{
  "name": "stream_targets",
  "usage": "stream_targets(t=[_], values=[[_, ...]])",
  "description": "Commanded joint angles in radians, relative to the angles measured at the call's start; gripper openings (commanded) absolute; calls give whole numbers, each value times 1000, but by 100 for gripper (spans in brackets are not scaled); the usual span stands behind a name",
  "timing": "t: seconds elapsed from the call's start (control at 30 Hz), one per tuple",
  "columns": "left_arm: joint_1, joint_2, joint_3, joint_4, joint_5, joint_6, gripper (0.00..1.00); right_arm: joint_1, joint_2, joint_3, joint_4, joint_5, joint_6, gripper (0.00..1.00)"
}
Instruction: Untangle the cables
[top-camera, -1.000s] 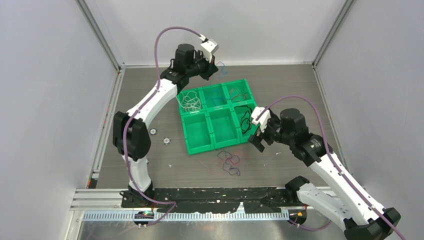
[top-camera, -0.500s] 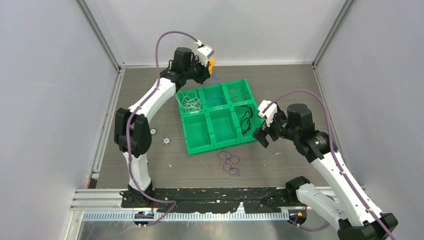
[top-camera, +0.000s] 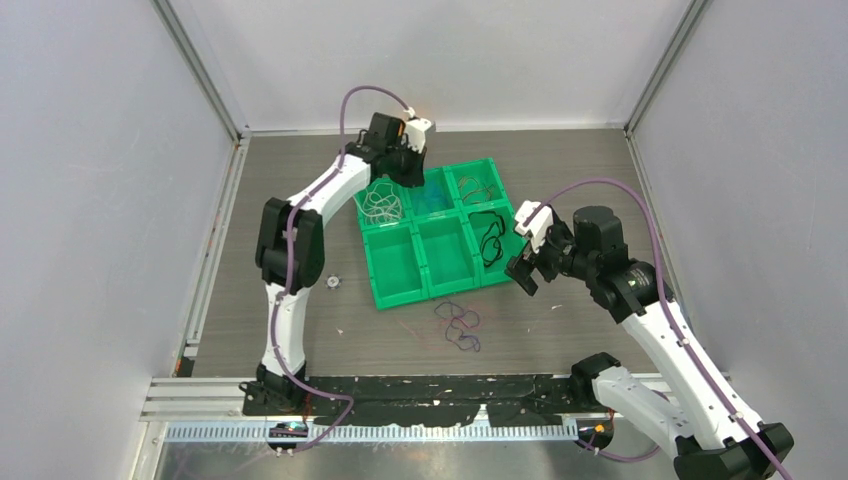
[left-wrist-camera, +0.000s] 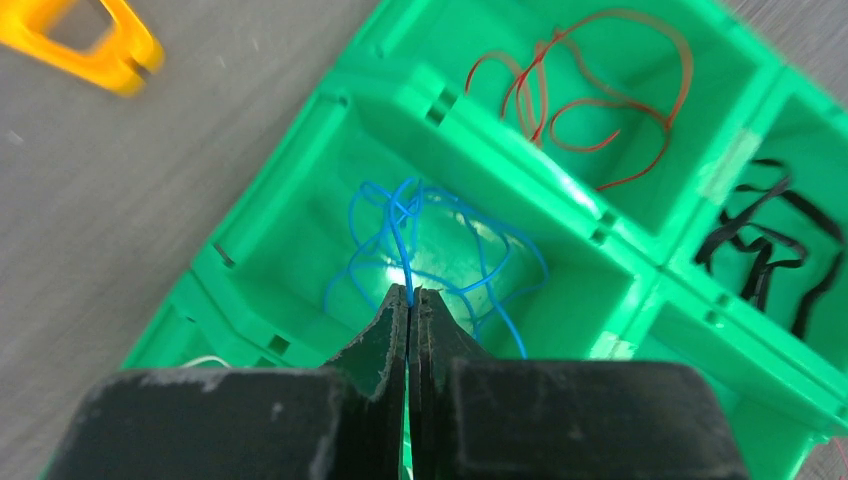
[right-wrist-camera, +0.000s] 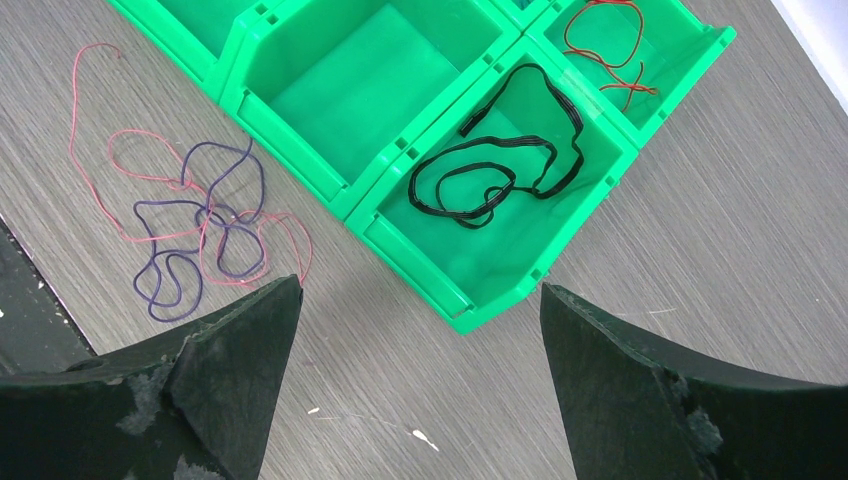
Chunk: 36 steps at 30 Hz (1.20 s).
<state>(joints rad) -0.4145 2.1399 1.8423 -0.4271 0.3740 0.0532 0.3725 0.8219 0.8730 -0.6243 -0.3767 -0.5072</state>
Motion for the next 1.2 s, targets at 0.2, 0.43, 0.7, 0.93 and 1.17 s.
stream_targets(t=[0.2,0.43,0.7,0.93,1.17], values=[[-20,12,148,-148,40,-41,36,-11,21,10,-32,-50,-50,95],[-21,-222,147,-136,111,-85,76,-10,186,-13,-135,-70,-186,99],[9,-728,-308,26,180,39,99,67,239,-18,-105,-188,-124,95],[12,-1130,-692,101,176,74,99,346,314,-84,102,-81,-32,91],[13,-1265,-803,-28,141,117,100,460,562,-55,272,27,-14,80]])
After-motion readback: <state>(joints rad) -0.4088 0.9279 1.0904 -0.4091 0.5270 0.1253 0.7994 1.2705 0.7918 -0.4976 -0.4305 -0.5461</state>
